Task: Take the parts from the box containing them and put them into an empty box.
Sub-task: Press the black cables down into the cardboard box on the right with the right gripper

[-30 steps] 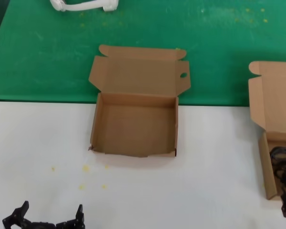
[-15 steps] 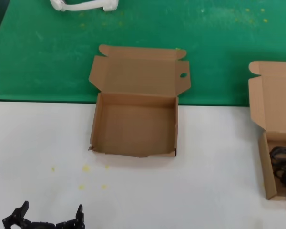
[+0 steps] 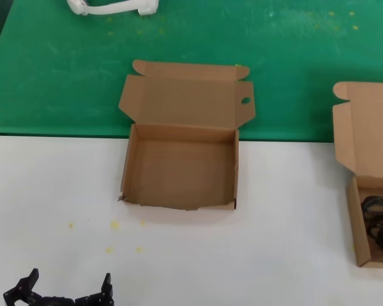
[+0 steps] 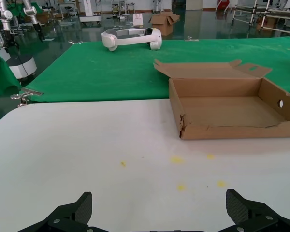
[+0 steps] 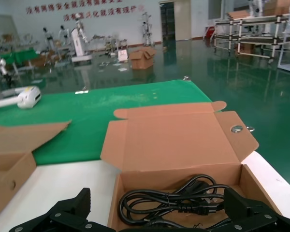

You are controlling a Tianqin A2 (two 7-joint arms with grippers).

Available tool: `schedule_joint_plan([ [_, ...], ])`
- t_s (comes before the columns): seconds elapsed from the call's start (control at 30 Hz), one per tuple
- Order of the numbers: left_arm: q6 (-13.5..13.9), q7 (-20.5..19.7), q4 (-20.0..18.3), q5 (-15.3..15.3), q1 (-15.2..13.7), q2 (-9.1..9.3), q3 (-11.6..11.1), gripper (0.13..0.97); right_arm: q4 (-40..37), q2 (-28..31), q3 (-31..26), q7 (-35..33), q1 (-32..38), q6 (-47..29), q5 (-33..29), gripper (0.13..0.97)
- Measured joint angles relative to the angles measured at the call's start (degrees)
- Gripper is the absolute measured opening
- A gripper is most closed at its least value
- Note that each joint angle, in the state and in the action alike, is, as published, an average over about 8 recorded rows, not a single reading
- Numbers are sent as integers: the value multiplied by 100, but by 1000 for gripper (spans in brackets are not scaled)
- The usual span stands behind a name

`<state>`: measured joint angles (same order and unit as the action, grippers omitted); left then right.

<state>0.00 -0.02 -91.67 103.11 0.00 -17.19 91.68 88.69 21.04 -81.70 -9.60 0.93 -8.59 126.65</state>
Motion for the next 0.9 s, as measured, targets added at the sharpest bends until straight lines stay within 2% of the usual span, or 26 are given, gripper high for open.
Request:
schedule_joint_plan([
  [0.33, 0, 0, 0, 0, 0, 0, 0, 966, -384, -267, 414, 339, 141, -451, 13, 966],
  [0.9, 0, 0, 0, 0, 0, 0, 0, 966, -422, -261, 432, 368, 165, -468, -17, 966],
])
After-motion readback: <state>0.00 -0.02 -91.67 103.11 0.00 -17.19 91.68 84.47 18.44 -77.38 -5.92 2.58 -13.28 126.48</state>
